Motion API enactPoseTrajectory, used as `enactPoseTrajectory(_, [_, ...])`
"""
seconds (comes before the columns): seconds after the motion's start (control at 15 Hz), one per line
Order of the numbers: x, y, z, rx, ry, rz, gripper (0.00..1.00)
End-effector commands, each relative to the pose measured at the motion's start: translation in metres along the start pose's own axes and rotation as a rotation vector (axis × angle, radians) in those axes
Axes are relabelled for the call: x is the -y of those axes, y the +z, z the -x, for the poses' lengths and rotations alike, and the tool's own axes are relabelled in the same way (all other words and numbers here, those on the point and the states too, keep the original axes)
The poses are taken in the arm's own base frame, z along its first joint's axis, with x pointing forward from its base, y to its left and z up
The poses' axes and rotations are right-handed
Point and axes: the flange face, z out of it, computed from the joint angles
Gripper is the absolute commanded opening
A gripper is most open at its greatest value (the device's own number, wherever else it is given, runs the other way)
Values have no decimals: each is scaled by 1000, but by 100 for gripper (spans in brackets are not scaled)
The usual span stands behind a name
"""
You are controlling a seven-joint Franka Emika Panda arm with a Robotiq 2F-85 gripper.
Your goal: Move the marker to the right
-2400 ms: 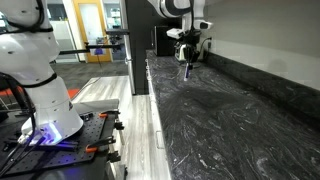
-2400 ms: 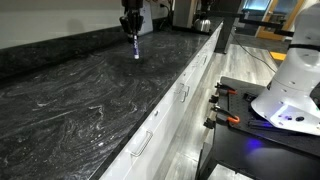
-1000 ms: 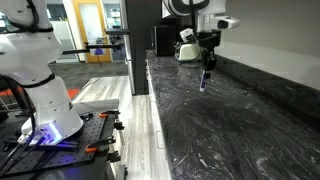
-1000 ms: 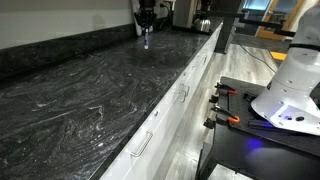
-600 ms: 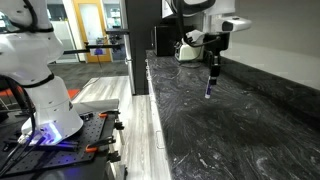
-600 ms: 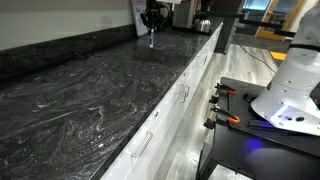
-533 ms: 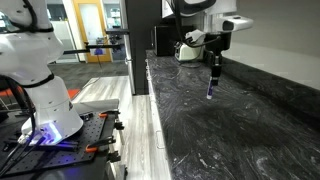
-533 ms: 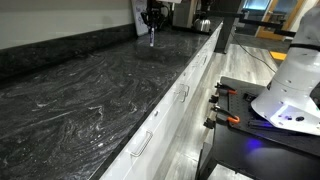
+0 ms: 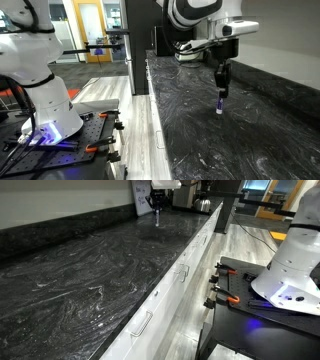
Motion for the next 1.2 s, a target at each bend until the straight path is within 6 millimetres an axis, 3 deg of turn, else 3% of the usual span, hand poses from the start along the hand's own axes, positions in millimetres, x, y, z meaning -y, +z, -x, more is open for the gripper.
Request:
enactPoseTrajectory(0.0, [0,23,-3,5,78,40,5])
enactPoseTrajectory(0.47, [-6,59,-7,21,153,7,5])
enactPoseTrajectory(1.13, [-11,58,-13,15,212,-44,5])
